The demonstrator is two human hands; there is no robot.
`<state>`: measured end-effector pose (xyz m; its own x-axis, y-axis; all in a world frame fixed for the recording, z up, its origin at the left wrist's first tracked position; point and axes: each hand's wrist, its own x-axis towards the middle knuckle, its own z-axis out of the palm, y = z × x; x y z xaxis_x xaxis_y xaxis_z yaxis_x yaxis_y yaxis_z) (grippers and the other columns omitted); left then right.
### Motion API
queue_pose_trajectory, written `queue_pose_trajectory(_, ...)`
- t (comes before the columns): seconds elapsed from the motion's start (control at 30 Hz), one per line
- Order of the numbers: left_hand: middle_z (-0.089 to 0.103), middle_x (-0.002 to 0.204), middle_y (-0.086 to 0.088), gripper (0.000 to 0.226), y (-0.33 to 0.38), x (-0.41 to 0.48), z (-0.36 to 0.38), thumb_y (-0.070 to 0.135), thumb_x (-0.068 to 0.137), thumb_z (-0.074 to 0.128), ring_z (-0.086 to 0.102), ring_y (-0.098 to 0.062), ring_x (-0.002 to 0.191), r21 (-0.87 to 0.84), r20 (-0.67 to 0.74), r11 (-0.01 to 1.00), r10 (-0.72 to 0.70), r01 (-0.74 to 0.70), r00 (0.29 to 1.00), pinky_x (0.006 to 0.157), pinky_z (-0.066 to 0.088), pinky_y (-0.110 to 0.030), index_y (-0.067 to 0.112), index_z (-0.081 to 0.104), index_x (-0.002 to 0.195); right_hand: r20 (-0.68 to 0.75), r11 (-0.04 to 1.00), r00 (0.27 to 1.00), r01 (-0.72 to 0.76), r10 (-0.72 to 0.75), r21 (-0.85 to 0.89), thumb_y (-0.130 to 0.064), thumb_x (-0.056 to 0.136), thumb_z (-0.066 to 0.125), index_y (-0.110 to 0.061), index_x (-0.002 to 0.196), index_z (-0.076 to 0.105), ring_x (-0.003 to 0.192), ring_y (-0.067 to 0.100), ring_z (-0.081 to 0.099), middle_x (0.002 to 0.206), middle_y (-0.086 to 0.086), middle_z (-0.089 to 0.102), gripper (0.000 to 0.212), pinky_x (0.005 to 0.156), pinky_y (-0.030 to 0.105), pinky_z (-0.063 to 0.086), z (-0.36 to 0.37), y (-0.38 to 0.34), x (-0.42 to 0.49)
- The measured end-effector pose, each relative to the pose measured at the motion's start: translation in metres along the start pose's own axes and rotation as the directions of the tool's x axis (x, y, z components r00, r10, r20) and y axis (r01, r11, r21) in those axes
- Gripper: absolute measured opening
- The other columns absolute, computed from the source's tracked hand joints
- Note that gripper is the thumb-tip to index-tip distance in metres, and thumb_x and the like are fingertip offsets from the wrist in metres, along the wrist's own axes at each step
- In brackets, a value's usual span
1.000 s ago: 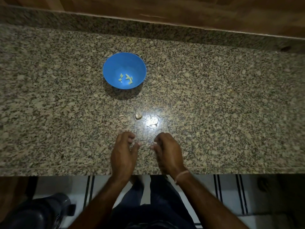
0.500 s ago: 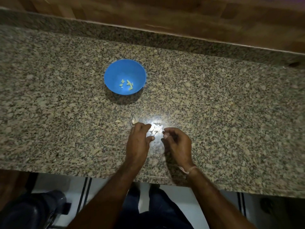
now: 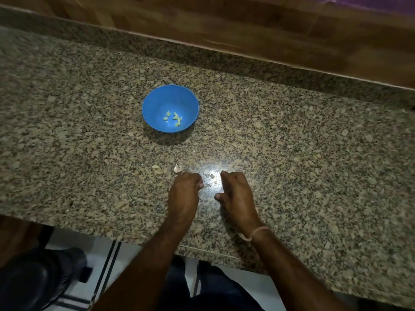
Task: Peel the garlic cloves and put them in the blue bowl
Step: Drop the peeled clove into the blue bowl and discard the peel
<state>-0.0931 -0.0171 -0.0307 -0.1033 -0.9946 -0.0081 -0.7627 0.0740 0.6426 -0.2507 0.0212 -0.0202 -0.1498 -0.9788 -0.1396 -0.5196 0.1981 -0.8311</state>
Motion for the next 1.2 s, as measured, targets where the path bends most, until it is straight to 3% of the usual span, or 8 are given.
queue_pose_trajectory(0.1,0.058,0.081,0.003,0.027,0.0,0.0,0.0,-0.003,0.091,0.065,0.055,-0.013,0.073,-0.043,-0.023,0.997,-0.07,0.069,0.997,0.061,0.038,-0.021,0.02,0.063,0.077,-0.029,0.972,0.988,0.143,-0.151,-0.184,-0.03,0.106,0.06,-0.024,0.096,0.061,0.089,0.016,0.05,0.104,0.005,0.05,0.012,0.078,0.029,0.052,0.014,-0.006,0.013)
queue_pose_trajectory(0.17,0.063,0.08,0.004,0.029,-0.004,-0.004,-0.004,-0.001,0.097,0.061,0.06,-0.01,0.073,-0.148,-0.074,0.983,-0.123,0.111,0.99,0.061,0.045,-0.021,0.021,0.064,0.079,0.029,0.981,0.986,0.165,-0.163,-0.105,-0.021,0.102,0.063,-0.029,0.1,0.066,0.098,0.024,0.054,0.109,0.007,0.055,0.008,0.087,0.042,0.051,0.024,-0.01,0.018)
queue_pose_trajectory(0.23,0.064,0.076,0.005,0.029,-0.011,-0.011,-0.01,0.007,0.101,0.056,0.064,-0.014,0.072,-0.214,-0.111,0.966,-0.17,0.143,0.979,0.059,0.053,-0.031,0.023,0.062,0.077,0.132,0.957,0.973,0.212,-0.188,-0.2,0.002,0.096,0.062,-0.012,0.123,0.069,0.108,0.031,0.055,0.12,0.016,0.057,0.031,0.091,0.039,0.046,0.033,-0.011,0.019)
queue_pose_trajectory(0.33,0.067,0.074,0.005,0.03,-0.02,-0.022,-0.022,0.022,0.103,0.049,0.067,-0.016,0.072,-0.257,-0.16,0.955,-0.193,0.148,0.968,0.063,0.057,-0.038,0.022,0.064,0.077,0.122,0.969,0.977,0.194,-0.176,-0.156,0.003,0.099,0.06,-0.005,0.121,0.072,0.103,0.026,0.06,0.114,0.012,0.062,0.026,0.087,0.026,0.047,0.029,-0.016,0.018)
queue_pose_trajectory(0.4,0.068,0.076,0.007,0.029,-0.022,-0.028,-0.027,0.02,0.102,0.051,0.066,-0.012,0.074,-0.278,-0.176,0.944,-0.233,0.179,0.956,0.063,0.052,-0.03,0.022,0.066,0.078,0.001,0.97,0.979,0.201,-0.203,-0.135,-0.001,0.103,0.06,-0.007,0.116,0.071,0.098,0.023,0.061,0.107,0.007,0.059,0.018,0.081,0.022,0.054,0.02,-0.01,0.018)
queue_pose_trajectory(0.57,0.07,0.078,0.009,0.026,-0.024,-0.031,-0.028,-0.001,0.093,0.063,0.064,0.001,0.076,-0.305,-0.154,0.917,-0.315,0.258,0.937,0.064,0.046,-0.013,0.019,0.068,0.078,0.027,0.907,0.96,0.271,-0.277,-0.322,-0.038,0.105,0.062,-0.028,0.09,0.057,0.085,0.016,0.054,0.098,-0.003,0.051,0.018,0.082,0.037,0.057,0.018,0.001,0.014)
queue_pose_trajectory(0.8,0.069,0.075,0.004,0.021,-0.019,-0.034,-0.035,0.001,0.095,0.064,0.062,-0.004,0.069,-0.371,-0.139,0.884,-0.357,0.286,0.924,0.056,0.04,-0.009,0.016,0.069,0.08,0.121,0.918,0.944,0.328,-0.307,-0.223,-0.008,0.097,0.068,-0.027,0.106,0.072,0.092,0.013,0.059,0.105,-0.005,0.058,0.022,0.081,0.035,0.058,0.049,-0.016,0.023)
queue_pose_trajectory(1.2,0.069,0.077,0.006,0.018,-0.025,-0.035,-0.033,0.007,0.092,0.069,0.064,-0.012,0.074,-0.354,-0.104,0.883,-0.366,0.31,0.925,0.063,0.046,-0.027,0.02,0.068,0.08,0.101,0.866,0.934,0.354,-0.341,-0.353,-0.004,0.092,0.067,-0.018,0.082,0.06,0.082,0.015,0.046,0.085,-0.004,0.055,0.019,0.065,0.029,0.027,0.063,-0.023,0.029)
